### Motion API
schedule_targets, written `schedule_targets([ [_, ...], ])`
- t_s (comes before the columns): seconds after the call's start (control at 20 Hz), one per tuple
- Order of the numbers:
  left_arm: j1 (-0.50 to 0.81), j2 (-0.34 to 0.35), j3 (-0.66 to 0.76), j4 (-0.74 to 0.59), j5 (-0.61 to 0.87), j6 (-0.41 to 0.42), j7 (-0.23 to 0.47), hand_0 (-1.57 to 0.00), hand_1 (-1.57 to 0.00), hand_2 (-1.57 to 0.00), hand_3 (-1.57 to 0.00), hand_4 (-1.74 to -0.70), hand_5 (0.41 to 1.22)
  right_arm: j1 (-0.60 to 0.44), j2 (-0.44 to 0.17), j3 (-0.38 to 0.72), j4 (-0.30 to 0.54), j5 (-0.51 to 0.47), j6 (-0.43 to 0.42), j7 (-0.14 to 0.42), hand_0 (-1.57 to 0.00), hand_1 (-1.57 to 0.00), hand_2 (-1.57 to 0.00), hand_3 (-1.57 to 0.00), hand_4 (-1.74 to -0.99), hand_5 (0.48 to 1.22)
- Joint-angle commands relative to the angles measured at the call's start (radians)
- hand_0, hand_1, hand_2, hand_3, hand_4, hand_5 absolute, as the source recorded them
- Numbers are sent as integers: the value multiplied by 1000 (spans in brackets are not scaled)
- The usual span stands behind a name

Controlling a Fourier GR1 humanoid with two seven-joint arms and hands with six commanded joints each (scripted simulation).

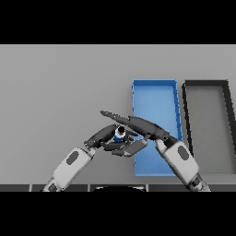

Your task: Pick up the blue pipe and place it into the blue bin.

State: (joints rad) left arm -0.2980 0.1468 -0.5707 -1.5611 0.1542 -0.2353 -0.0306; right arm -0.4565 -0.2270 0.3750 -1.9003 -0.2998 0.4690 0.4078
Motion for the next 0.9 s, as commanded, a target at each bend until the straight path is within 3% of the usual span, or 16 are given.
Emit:
schedule_targets([
  [0.0, 4, 4, -1, -5, 2, -6, -2, -1571, -1571, -1571, -1450, -1723, 1221, -15, 8, 6, 25, 6, 12, 0, 1, -13, -42, 1, -1231, 512],
  [0.05, -1, 3, 0, -5, 19, -23, 3, -1571, -1571, -1571, -1474, -1720, 1221, -27, 16, 8, 49, 7, 24, 0, -14, -36, -68, -11, -1241, 516],
  [0.1, -3, 7, 7, -11, 34, -32, 6, -1571, -1567, -1571, -1395, -1717, 1221, -40, 22, 13, 51, -3, 32, 3, -54, -83, -115, -43, -1268, 519],
  [0.15, -12, 7, 2, -6, -2, -23, -30, -1496, -1393, -1367, -1150, -1630, 1221, -59, 29, 14, 74, 7, 40, 0, -138, -166, -193, -106, -1308, 523],
  [0.25, -25, 31, -39, -19, -106, 16, 34, -993, -895, -875, -736, -1587, 1221, -82, 43, 20, 94, 2, 60, -2, -478, -500, -500, -375, -1390, 538],
  [0.3, -19, 40, -32, -29, -110, 22, 6, -879, -828, -796, -667, -1611, 1221, -79, 50, 33, 90, 4, 65, 2, -697, -714, -714, -562, -1453, 551],
  [0.35, -17, 46, -27, -35, -107, 20, -4, -895, -867, -845, -656, -1637, 1221, -85, 51, 31, 89, -23, 67, 18, -872, -886, -886, -701, -1503, 573],
  [0.4, -14, 24, -20, -35, -87, 28, -7, -1030, -1008, -990, -623, -1658, 1192, -91, 64, 35, 89, -56, 57, 47, -1012, -1023, -1023, -828, -1541, 604],
  [0.5, 5, 4, -6, -35, -34, 20, -18, -1225, -1211, -1199, -525, -1688, 1203, -81, 73, 32, 100, -70, 47, 58, -1213, -1220, -1220, -1096, -1492, 706],
  [0.65, 6, -7, -3, -22, -15, 10, -33, -1394, -1386, -1381, -550, -1714, 1212, -62, 89, 32, 98, -18, 38, -7, -1388, -1391, -1391, -1328, -1458, 957],
  [0.75, 0, 11, 1, -28, -20, 19, -35, -1458, -1453, -1449, -591, -1724, 1215, -55, 92, 31, 84, 32, 48, -43, -1454, -1456, -1456, -1415, -1459, 1052],
  [0.85, -6, 15, -22, -34, -43, 32, -30, -1498, -1453, -1493, -527, -1730, 1217, -52, 103, 25, 83, 54, 69, -55, -1496, -1497, -1497, -1471, -1469, 1113],
])
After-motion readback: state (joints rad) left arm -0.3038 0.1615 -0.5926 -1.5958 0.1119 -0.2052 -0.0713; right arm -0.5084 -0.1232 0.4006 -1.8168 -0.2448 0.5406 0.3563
